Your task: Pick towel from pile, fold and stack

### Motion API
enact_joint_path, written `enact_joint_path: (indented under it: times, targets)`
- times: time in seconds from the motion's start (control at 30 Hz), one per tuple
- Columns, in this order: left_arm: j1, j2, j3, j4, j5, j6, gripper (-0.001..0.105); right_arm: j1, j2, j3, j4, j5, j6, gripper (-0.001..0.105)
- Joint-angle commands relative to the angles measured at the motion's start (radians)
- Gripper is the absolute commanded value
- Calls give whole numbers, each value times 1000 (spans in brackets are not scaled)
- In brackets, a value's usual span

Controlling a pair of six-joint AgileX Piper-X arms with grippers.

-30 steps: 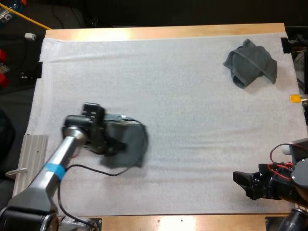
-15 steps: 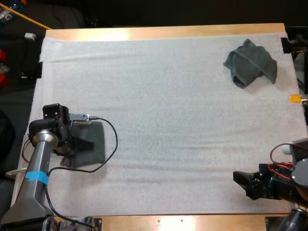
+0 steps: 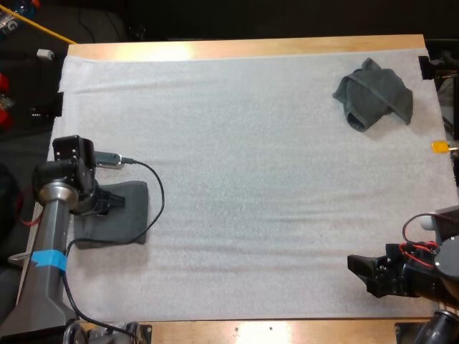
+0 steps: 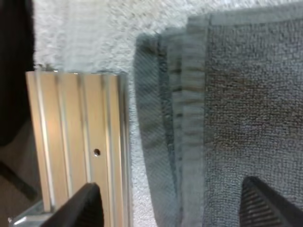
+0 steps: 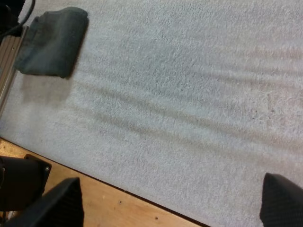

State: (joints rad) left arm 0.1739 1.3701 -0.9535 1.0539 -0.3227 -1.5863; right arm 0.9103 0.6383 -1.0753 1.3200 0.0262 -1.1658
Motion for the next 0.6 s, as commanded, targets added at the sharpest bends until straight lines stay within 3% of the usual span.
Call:
enact_joint_path:
  times: [0.0,0.2,0.4,0.57]
  targets:
    - [-1,-7,-12,30,9,-15,55,2,-1,-4,-1,-7,2,74]
    - [-1,-7,2,82,264,-31,54,2,-1,-4,-1,-7,2,74]
    - [1,-4,72,3,333,-31,54,2,-1,-4,-1,-7,2,74]
    - [1,15,124,-38,334,-31,54,2,-1,-4,-1,-7,2,74]
